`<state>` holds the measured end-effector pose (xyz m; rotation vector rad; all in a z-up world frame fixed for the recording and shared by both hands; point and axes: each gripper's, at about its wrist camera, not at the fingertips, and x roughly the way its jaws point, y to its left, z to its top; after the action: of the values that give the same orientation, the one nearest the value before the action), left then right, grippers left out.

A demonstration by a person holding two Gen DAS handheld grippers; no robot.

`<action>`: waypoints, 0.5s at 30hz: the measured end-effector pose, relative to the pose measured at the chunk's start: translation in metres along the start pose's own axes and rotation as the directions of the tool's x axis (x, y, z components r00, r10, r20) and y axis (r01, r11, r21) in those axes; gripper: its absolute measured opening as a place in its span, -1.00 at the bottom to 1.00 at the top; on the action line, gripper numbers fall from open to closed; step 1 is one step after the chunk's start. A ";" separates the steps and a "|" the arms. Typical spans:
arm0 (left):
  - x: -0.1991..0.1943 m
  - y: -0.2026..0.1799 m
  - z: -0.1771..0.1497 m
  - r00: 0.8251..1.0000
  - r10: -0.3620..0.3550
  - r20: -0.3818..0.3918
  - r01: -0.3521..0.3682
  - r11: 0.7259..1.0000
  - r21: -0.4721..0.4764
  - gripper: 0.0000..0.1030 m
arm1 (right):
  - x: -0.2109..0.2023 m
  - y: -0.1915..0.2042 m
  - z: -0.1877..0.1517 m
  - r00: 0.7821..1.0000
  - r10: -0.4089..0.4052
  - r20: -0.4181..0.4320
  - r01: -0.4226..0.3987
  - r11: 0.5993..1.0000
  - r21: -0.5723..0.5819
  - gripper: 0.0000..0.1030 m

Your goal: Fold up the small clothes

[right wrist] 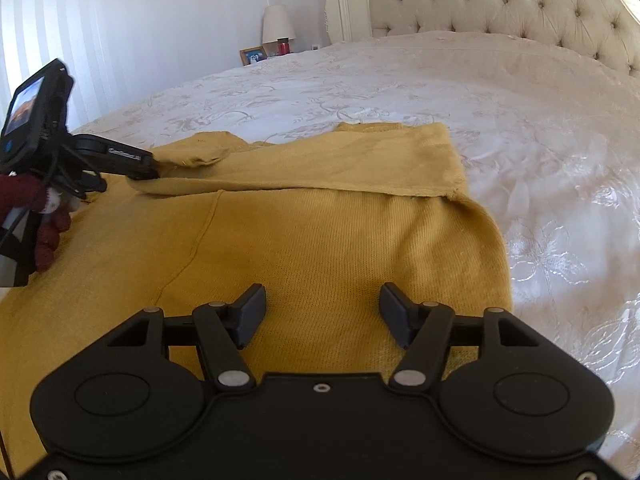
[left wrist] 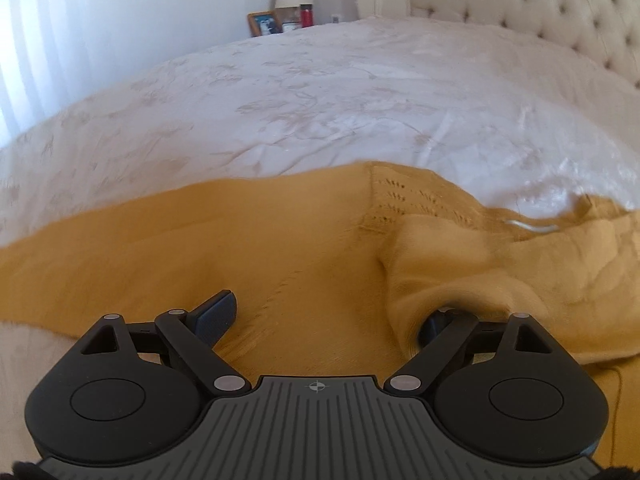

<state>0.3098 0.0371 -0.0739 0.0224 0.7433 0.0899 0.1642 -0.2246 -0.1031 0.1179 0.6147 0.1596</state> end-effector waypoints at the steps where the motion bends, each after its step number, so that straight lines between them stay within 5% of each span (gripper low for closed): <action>1: -0.002 0.005 -0.001 1.000 -0.010 0.004 0.010 1.000 -0.023 0.72 | 0.000 0.000 0.000 1.000 0.001 0.000 -0.001 1.000 0.001 0.29; 15: -0.006 0.037 -0.002 1.000 -0.023 0.015 0.024 0.996 -0.088 0.71 | -0.002 -0.005 0.001 1.000 0.019 -0.001 -0.019 1.000 0.018 0.29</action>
<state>0.3014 0.0733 -0.0693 -0.0701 0.7250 0.1002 0.1633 -0.2298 -0.1017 0.1416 0.6163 0.1725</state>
